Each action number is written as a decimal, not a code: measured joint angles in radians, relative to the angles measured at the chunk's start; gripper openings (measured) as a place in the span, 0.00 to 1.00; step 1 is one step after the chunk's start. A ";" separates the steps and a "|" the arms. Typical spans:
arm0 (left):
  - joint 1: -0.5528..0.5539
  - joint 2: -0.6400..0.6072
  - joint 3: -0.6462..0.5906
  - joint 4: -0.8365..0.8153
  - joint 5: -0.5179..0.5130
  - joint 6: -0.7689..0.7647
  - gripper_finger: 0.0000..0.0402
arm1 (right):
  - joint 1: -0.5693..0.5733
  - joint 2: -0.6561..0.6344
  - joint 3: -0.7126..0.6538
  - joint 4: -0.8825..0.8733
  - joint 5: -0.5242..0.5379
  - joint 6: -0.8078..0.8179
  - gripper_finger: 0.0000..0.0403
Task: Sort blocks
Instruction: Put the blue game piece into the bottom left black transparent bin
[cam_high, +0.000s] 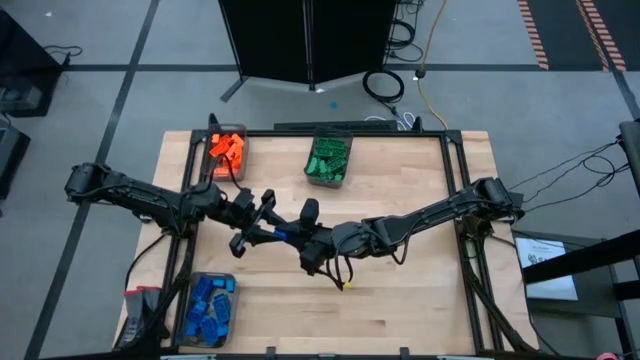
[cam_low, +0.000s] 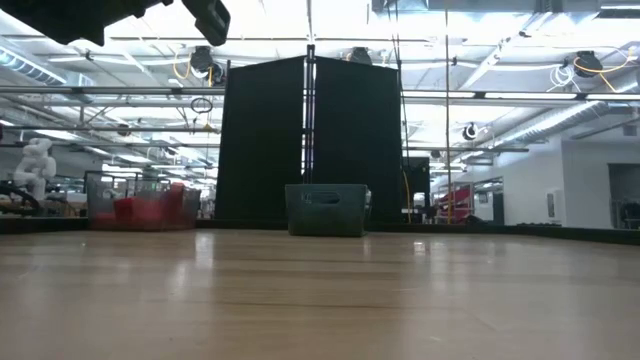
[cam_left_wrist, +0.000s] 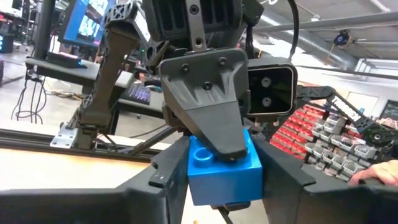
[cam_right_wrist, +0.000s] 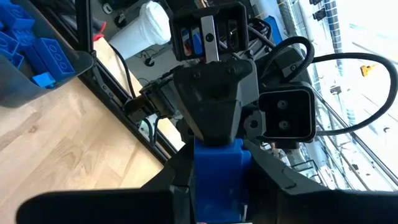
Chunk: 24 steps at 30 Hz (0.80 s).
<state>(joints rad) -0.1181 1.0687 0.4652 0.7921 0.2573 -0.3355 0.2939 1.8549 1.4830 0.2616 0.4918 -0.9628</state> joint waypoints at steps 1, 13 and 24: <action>0.000 0.000 0.000 -0.001 0.000 0.000 0.39 | 0.000 0.000 0.000 -0.002 0.000 0.000 0.19; 0.000 0.000 0.000 0.004 -0.001 0.006 0.34 | -0.001 0.000 0.000 -0.003 0.015 0.086 0.40; 0.003 -0.001 0.000 -0.005 -0.001 0.004 0.34 | 0.021 0.000 0.000 -0.067 0.177 0.119 0.77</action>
<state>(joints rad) -0.1152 1.0677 0.4652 0.7867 0.2562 -0.3316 0.3147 1.8549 1.4830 0.1944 0.6688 -0.8436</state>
